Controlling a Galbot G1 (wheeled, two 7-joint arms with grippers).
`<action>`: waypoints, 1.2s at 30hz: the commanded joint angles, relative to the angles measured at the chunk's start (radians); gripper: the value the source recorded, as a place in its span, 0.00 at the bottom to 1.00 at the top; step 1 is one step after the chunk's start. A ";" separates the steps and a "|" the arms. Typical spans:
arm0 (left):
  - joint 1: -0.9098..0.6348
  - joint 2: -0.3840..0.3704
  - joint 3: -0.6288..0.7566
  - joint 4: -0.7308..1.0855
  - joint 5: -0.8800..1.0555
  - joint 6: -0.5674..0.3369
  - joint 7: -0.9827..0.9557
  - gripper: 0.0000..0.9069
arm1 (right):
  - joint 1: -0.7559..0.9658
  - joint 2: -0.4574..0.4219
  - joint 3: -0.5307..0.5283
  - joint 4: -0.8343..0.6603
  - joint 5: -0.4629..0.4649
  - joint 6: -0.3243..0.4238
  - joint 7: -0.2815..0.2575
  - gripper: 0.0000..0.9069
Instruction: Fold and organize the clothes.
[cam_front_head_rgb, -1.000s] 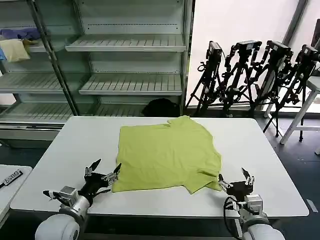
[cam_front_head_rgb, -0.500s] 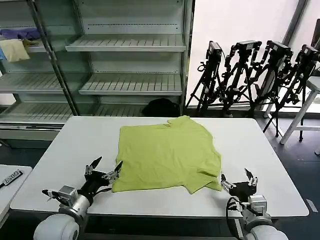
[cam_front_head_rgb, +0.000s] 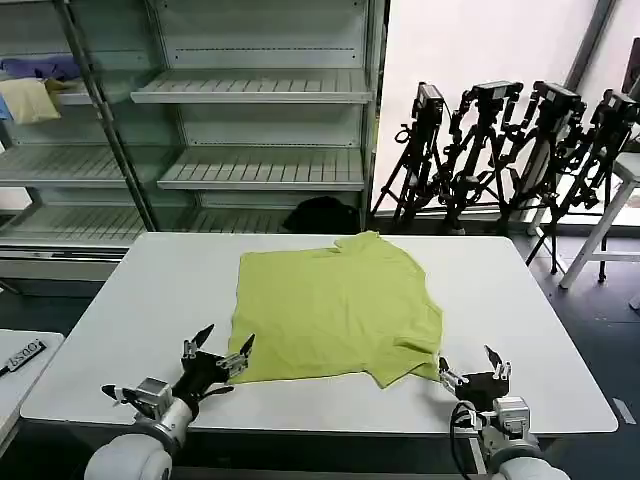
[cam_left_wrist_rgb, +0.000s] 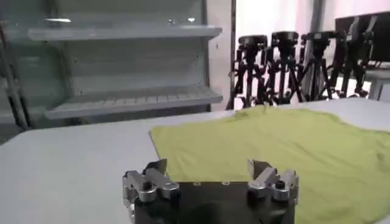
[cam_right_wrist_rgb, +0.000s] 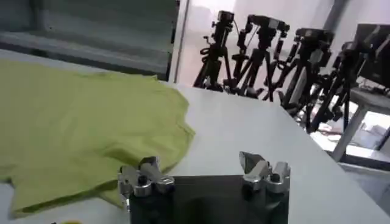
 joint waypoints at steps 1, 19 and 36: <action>0.007 -0.001 0.034 0.031 0.050 -0.001 -0.005 1.00 | -0.013 0.015 -0.022 -0.013 -0.022 0.021 -0.026 1.00; 0.047 0.035 -0.014 0.064 0.008 0.007 -0.005 1.00 | 0.025 0.034 -0.069 -0.095 -0.026 0.004 -0.069 1.00; 0.094 0.030 -0.030 0.027 0.003 0.004 -0.007 0.82 | 0.025 0.029 -0.074 -0.112 0.007 0.021 -0.092 0.00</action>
